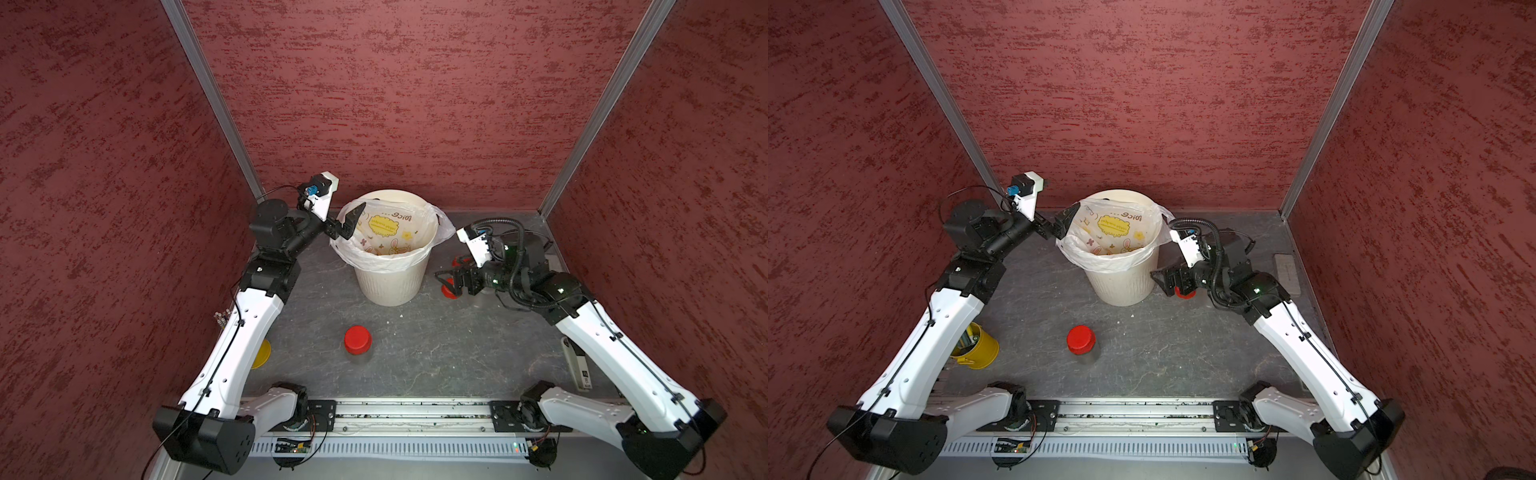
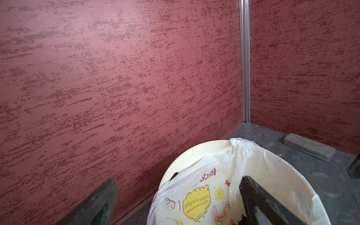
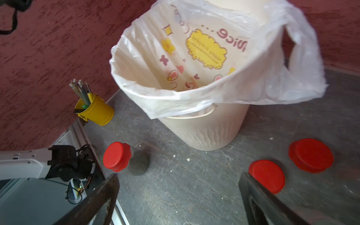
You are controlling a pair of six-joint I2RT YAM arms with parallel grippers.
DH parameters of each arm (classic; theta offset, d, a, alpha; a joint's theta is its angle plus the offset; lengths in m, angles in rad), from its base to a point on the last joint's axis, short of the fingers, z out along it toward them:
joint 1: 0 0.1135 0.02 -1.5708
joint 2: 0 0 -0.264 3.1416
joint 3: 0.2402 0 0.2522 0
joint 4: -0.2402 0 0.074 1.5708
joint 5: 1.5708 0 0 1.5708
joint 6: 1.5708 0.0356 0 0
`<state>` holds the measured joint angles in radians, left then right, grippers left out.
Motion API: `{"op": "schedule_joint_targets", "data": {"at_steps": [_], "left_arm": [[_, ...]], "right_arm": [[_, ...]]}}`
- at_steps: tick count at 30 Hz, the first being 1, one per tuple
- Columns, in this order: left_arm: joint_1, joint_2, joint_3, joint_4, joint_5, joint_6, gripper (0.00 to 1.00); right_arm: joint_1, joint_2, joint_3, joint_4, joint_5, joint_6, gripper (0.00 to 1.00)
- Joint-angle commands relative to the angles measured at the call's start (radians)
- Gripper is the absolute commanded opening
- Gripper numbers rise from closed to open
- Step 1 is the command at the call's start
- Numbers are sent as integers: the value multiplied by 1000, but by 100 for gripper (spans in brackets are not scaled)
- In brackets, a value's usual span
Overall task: Empty moldy tea leaves from jars
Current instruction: Pick up the jar from the center of the board.
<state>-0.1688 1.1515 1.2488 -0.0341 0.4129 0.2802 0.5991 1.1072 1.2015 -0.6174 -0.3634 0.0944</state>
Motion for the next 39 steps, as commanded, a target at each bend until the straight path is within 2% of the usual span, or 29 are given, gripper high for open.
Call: {"op": "schedule_joint_targets", "data": {"at_steps": [1, 7, 9, 17, 22, 31, 39], "left_arm": [[24, -16, -6, 2, 6, -54, 100], [54, -19, 13, -46, 17, -84, 100], [60, -21, 16, -63, 20, -80, 100], [72, -63, -19, -58, 5, -76, 100], [77, -83, -31, -57, 1, -78, 100], [123, -102, -65, -14, 20, -126, 100], [161, -120, -95, 16, 60, -163, 100]], "right_arm": [[107, 6, -25, 71, 35, -42, 97], [317, 143, -32, 108, 182, -41, 98], [367, 194, -34, 131, 198, -35, 98], [504, 329, -59, 238, 254, -10, 98], [525, 339, -104, 340, 280, 42, 98], [541, 375, -121, 384, 299, 72, 99], [542, 381, -126, 395, 266, 53, 99]]}}
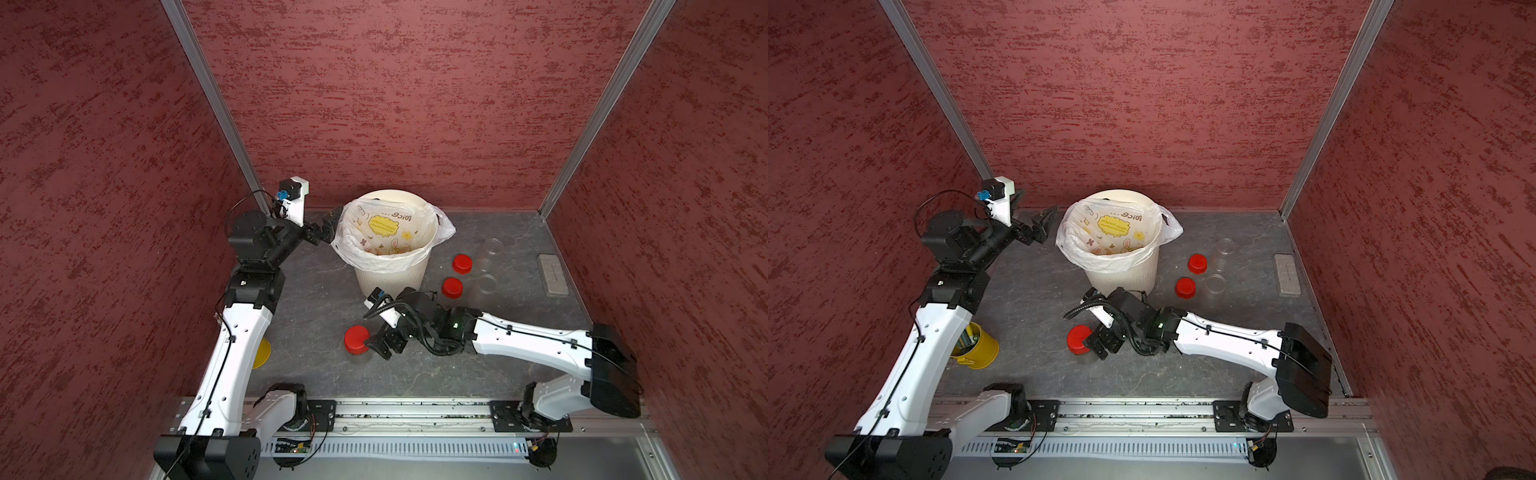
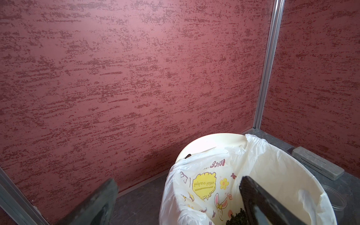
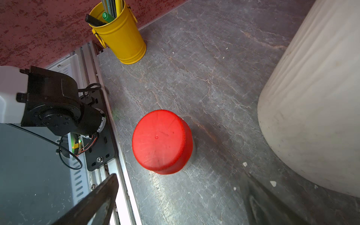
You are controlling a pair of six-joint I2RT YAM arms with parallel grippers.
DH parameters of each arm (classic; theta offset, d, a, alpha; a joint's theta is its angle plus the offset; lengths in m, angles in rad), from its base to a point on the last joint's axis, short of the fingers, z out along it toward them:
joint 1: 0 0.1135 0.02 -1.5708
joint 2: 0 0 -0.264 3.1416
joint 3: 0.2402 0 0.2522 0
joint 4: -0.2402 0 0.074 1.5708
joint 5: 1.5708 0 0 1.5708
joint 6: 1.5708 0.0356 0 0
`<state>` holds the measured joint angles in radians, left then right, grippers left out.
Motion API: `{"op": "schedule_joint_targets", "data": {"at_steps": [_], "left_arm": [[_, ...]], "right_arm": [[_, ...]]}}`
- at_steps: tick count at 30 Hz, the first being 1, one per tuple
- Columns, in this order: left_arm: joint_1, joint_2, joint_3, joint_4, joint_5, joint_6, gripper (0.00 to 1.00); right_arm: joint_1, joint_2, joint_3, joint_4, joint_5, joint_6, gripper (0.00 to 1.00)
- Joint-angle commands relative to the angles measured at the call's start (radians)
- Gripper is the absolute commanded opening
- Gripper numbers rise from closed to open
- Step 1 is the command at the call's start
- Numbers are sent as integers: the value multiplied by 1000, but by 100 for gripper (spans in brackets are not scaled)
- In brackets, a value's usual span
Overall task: Empty moldy tea leaves from jars
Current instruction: Pick up the jar from the center of the board.
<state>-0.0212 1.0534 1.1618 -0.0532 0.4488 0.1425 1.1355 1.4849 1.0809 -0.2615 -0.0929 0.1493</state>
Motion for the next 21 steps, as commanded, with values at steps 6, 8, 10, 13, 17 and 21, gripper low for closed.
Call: {"op": "schedule_joint_targets", "data": {"at_steps": [6, 8, 10, 13, 17, 21], "left_arm": [[29, -28, -13, 45, 52, -37, 100], [36, -29, -15, 48, 58, -43, 100], [42, -33, -20, 53, 60, -45, 100], [51, -34, -21, 53, 70, -49, 100], [57, -34, -30, 63, 83, -51, 100], [59, -32, -29, 62, 87, -54, 100]], "right_arm": [[6, 6, 7, 43, -42, -32, 99], [6, 5, 6, 61, -67, -44, 99], [7, 8, 7, 71, -84, -58, 99], [6, 20, 13, 71, -85, -73, 99], [6, 37, 17, 84, -111, -85, 99], [7, 69, 38, 72, -118, -94, 99]]}}
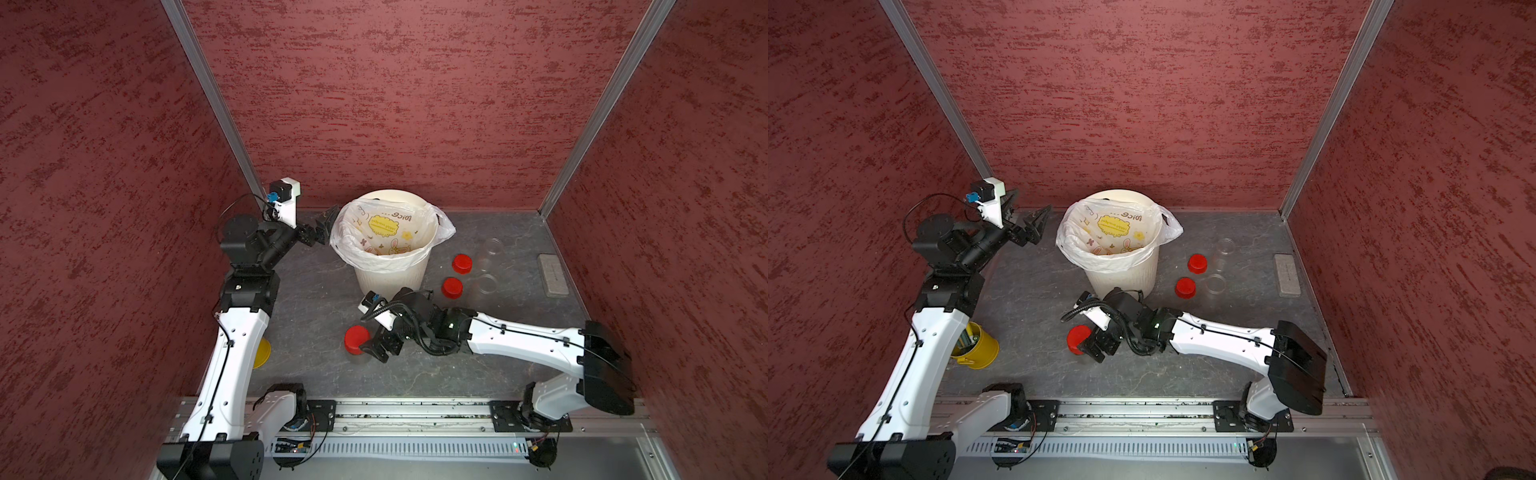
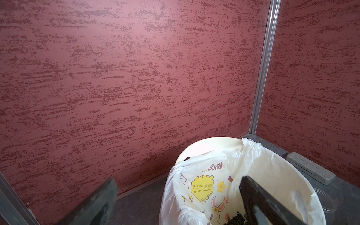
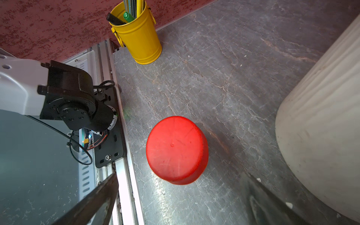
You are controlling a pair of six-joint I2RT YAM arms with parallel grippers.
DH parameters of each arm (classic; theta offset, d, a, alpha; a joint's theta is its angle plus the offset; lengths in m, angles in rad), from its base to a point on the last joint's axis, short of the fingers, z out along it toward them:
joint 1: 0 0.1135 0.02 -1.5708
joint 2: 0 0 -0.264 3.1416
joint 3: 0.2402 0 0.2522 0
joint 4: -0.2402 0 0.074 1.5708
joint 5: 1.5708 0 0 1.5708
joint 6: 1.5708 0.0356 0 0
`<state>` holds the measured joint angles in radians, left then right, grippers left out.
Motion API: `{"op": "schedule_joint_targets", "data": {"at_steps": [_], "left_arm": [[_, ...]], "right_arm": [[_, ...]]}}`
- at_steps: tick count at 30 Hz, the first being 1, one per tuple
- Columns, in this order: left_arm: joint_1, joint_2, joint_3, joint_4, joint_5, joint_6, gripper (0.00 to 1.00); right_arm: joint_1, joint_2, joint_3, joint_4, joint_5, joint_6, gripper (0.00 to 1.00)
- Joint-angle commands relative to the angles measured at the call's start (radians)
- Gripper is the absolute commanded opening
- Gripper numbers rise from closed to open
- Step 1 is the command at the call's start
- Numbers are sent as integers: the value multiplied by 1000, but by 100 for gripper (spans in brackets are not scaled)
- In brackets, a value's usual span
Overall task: Empty moldy tea leaves from jars
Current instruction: Pick up the jar from the center of the board.
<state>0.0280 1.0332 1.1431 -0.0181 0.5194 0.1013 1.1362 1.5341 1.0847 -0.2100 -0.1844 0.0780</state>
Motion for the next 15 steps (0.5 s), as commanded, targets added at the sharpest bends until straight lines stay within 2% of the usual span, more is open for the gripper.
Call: {"op": "schedule_joint_targets", "data": {"at_steps": [1, 5, 15], "left_arm": [[12, -14, -11, 29, 17, -12, 100], [16, -15, -13, 30, 22, -17, 100], [17, -15, -12, 31, 28, -15, 100]], "right_arm": [[7, 24, 36, 22, -26, -23, 99], [7, 45, 53, 26, 12, -19, 99], [7, 134, 108, 35, 9, -37, 99]]}}
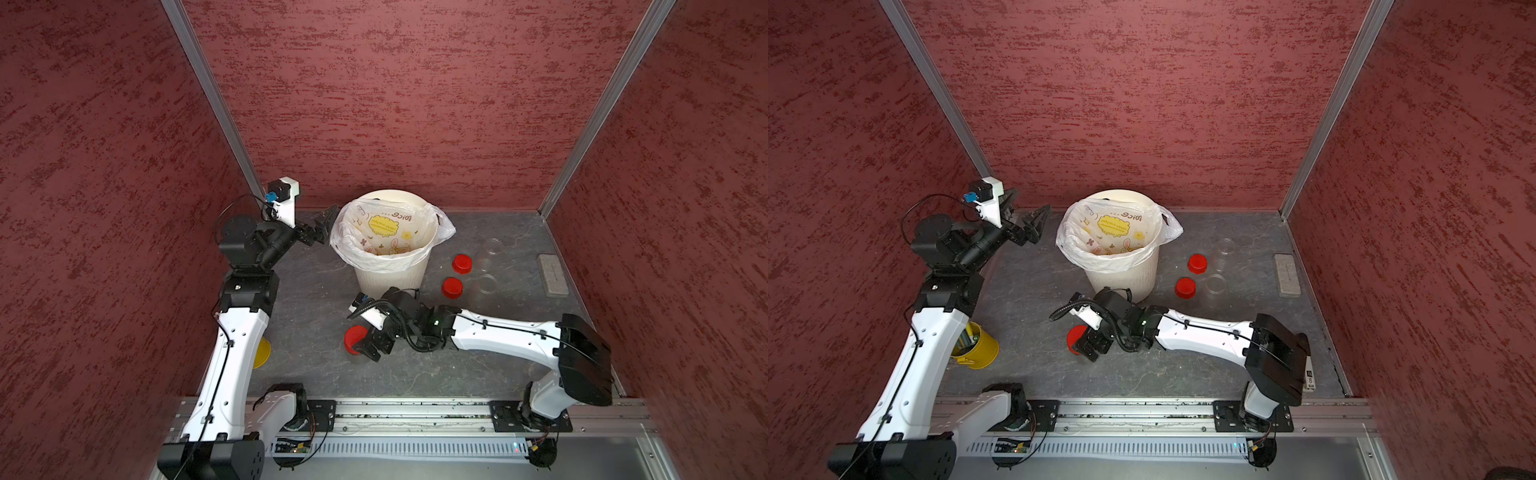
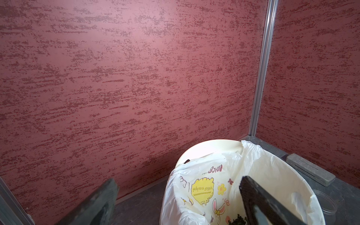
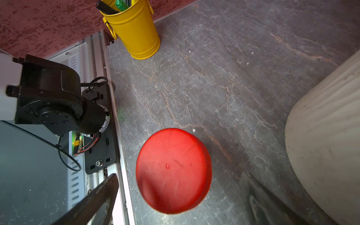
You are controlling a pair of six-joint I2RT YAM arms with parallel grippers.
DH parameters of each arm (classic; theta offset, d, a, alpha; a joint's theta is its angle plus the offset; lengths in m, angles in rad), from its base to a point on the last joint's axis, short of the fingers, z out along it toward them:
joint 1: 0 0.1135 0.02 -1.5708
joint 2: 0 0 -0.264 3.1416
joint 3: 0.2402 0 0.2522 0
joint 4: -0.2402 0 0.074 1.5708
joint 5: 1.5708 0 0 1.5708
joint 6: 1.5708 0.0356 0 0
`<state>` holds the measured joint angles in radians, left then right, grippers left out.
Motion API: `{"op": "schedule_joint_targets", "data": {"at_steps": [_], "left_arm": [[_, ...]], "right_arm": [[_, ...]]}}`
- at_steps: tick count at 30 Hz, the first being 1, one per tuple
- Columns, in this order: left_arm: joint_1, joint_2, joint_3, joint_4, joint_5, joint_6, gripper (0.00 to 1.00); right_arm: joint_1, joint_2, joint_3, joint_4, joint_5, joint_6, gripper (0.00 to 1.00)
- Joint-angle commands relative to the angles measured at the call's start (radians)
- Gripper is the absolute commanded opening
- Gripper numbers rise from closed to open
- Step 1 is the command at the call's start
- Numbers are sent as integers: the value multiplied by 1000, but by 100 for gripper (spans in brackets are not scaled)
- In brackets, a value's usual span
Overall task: Empty moldy tea leaves from jars
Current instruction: Pick up the jar from the center of the board.
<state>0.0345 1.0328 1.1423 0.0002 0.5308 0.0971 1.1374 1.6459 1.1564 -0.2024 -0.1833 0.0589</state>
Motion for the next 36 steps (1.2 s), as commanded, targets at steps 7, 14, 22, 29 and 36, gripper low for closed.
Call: {"op": "schedule_joint_targets", "data": {"at_steps": [7, 14, 22, 29, 36], "left_arm": [[10, -13, -13, 13, 21, -9, 100], [10, -9, -15, 16, 24, -7, 100], [10, -8, -15, 16, 27, -7, 100], [10, -8, -16, 15, 31, -5, 100], [10, -8, -15, 14, 32, -3, 100]], "right_arm": [[8, 66, 49, 24, 7, -24, 99], [7, 104, 61, 39, -3, -31, 99], [8, 145, 80, 37, -4, -44, 98], [9, 162, 90, 37, 2, -53, 98], [9, 181, 116, 34, 5, -62, 98]]}}
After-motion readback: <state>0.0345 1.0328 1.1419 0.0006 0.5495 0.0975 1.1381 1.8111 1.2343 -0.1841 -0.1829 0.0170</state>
